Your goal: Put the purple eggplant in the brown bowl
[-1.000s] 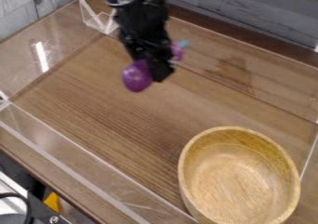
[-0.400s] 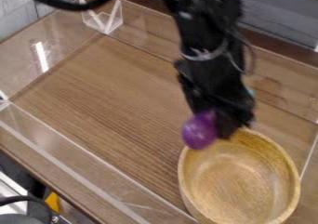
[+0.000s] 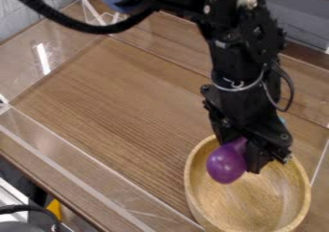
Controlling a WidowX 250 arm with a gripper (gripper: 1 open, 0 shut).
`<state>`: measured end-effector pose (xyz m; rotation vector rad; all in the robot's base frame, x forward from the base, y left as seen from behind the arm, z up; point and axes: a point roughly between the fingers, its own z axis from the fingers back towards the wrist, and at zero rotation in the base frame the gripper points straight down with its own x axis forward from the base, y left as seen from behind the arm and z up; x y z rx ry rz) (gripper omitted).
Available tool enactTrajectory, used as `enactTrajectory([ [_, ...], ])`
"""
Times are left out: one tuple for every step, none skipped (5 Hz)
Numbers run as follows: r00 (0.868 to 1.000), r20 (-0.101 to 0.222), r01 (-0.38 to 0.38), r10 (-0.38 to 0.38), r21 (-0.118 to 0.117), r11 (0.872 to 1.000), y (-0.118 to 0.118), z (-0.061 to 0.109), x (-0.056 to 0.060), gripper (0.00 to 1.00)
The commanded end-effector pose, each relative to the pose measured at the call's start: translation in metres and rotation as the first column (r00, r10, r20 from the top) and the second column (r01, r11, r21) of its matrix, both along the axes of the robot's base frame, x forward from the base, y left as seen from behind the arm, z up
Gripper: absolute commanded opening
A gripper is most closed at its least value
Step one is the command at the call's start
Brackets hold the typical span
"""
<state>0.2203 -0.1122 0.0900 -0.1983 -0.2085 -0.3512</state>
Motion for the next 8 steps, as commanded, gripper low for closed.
enactTrajectory([
  [1.0, 0.026, 0.003, -0.002, -0.015, 1.0, -0.0045, 0.0085, -0.0006, 0.0],
  [1.0, 0.02, 0.001, -0.001, -0.018, 1.0, -0.0057, 0.0094, -0.0039, 0.0],
  [1.0, 0.017, -0.002, 0.002, -0.02, 1.0, -0.0067, 0.0115, -0.006, 0.0],
  [1.0, 0.016, -0.002, 0.002, -0.017, 1.0, -0.0066, 0.0124, -0.0064, 0.0],
  [1.0, 0.016, -0.002, 0.002, -0.015, 1.0, -0.0065, 0.0134, -0.007, 0.0],
  [1.0, 0.017, -0.003, 0.003, -0.012, 1.0, -0.0066, 0.0145, -0.0072, 0.0],
  [1.0, 0.019, -0.003, 0.003, -0.009, 1.0, -0.0072, 0.0157, -0.0076, 0.0],
  [1.0, 0.021, -0.004, 0.004, -0.007, 1.0, -0.0074, 0.0169, -0.0077, 0.0],
])
